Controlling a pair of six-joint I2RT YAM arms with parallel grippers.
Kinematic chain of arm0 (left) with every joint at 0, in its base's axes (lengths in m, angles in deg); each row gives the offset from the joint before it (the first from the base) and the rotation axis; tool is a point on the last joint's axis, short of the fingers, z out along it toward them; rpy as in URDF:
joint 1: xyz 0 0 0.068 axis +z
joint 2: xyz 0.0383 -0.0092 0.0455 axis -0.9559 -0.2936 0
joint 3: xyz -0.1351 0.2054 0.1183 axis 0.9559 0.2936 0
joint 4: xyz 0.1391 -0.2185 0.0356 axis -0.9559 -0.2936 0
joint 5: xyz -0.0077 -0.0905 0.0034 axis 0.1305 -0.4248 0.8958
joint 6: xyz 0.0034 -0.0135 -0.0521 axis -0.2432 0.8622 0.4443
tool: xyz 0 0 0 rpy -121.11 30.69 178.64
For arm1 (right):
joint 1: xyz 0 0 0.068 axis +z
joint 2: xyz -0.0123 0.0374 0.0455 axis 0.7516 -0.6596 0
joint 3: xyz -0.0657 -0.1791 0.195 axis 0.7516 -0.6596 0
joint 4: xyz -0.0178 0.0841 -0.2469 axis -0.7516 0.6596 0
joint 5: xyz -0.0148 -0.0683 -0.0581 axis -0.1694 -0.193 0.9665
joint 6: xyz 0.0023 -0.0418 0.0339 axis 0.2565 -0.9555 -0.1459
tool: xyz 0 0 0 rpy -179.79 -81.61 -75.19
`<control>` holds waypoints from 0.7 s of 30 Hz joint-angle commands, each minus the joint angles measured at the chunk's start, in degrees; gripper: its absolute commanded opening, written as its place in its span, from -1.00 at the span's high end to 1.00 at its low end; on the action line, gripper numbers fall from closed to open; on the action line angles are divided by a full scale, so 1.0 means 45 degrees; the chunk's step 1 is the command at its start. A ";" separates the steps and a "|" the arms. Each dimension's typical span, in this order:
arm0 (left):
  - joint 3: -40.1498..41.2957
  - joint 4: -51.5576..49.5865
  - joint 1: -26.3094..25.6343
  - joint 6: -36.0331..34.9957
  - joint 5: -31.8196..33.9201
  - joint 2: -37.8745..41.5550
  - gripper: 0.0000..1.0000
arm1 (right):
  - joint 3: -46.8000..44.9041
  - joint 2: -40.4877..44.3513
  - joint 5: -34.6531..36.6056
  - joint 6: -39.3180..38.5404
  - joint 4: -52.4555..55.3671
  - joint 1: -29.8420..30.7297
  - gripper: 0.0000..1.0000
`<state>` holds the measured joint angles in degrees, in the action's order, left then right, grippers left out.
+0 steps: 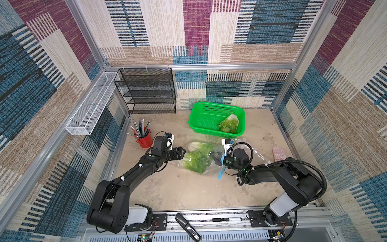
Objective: Open the zip-top bag and take out the chinese cabbages
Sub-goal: Pick up the Chinese cabbage from the zipper food storage bag.
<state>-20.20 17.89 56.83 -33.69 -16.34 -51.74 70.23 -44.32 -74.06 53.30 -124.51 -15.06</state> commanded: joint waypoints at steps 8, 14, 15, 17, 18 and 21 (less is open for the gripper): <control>-0.0215 0.1173 0.0642 -0.0683 -0.2724 -0.1271 -0.53 | 0.0204 0.0177 -0.0409 -0.0536 0.0312 -0.0101 0.98; -0.0741 0.1831 0.0936 -0.0608 -0.4817 -0.2471 -0.36 | 0.0262 0.0275 -0.0439 -0.0782 0.0623 -0.0137 0.97; -0.0820 0.1876 0.0959 -0.0597 -0.5063 -0.2647 -0.31 | 0.0284 0.0294 -0.0439 -0.0820 0.0692 -0.0138 0.97; -0.0886 0.1964 0.0989 -0.0520 -0.5502 -0.2993 -0.23 | 0.0342 0.0293 -0.0432 -0.0882 0.0789 -0.0139 0.97; -0.0869 0.2097 0.0980 -0.0452 -0.5802 -0.3147 -0.17 | 0.0364 0.0278 -0.0441 -0.0888 0.0825 -0.0139 0.97; -0.0746 0.2429 0.0980 -0.0248 -0.6341 -0.3455 0.01 | 0.0442 0.0207 -0.0534 -0.0969 0.0889 -0.0139 0.96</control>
<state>-23.72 26.07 61.18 -35.22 -39.35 -66.40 71.69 -43.33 -75.46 50.08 -120.01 -15.76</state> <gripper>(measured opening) 0.509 0.050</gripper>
